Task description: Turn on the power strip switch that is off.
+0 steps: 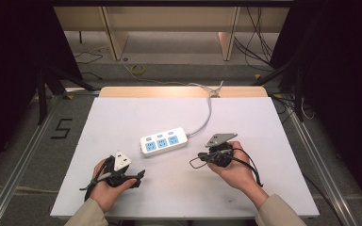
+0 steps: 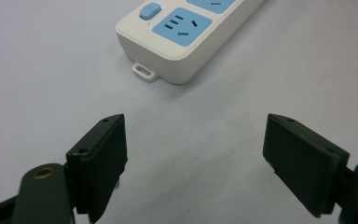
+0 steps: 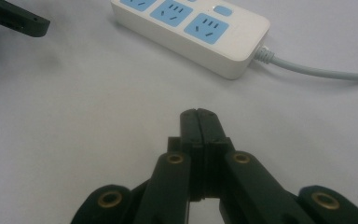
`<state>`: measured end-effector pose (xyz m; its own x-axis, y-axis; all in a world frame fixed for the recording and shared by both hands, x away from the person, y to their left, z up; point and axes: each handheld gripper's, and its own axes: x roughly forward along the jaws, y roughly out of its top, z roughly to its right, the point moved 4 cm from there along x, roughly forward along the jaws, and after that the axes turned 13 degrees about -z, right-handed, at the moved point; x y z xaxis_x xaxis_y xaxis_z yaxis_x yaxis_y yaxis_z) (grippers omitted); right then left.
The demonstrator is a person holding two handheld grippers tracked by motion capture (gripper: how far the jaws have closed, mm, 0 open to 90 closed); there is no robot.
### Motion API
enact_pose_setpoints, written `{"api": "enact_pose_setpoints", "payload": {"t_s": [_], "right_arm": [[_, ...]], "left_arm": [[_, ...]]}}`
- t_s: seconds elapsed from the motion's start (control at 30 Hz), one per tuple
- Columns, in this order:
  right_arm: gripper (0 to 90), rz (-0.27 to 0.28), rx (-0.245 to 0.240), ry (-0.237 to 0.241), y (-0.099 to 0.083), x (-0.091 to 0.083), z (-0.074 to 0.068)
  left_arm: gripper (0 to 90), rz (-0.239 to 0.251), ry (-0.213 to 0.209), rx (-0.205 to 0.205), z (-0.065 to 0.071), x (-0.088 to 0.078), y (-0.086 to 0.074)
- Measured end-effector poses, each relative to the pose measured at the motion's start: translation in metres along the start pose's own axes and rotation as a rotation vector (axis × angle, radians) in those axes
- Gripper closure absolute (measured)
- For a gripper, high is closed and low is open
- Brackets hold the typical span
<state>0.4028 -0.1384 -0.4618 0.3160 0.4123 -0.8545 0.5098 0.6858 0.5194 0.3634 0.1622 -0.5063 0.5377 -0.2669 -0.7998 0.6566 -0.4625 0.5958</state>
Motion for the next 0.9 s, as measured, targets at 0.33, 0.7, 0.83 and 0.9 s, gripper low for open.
{"api": "enact_pose_setpoints", "payload": {"t_s": [0.33, 0.7, 0.83, 0.9], "right_arm": [[90.0, -0.012, 0.003, 0.006, 0.009, 0.005, -0.002], [90.0, -0.028, -0.004, 0.014, 0.02, 0.01, -0.002], [90.0, -0.038, -0.011, 0.015, 0.025, 0.012, -0.003], [90.0, -0.043, -0.019, 0.018, 0.029, 0.014, -0.004]], "left_arm": [[21.9, -0.001, 0.0, 0.0, 0.0, 0.0, 0.0], [21.9, -0.004, -0.001, 0.006, 0.001, 0.0, 0.0], [21.9, -0.004, -0.001, 0.007, 0.001, 0.0, 0.0], [21.9, -0.003, 0.0, 0.01, 0.001, 0.0, 0.0]]}}
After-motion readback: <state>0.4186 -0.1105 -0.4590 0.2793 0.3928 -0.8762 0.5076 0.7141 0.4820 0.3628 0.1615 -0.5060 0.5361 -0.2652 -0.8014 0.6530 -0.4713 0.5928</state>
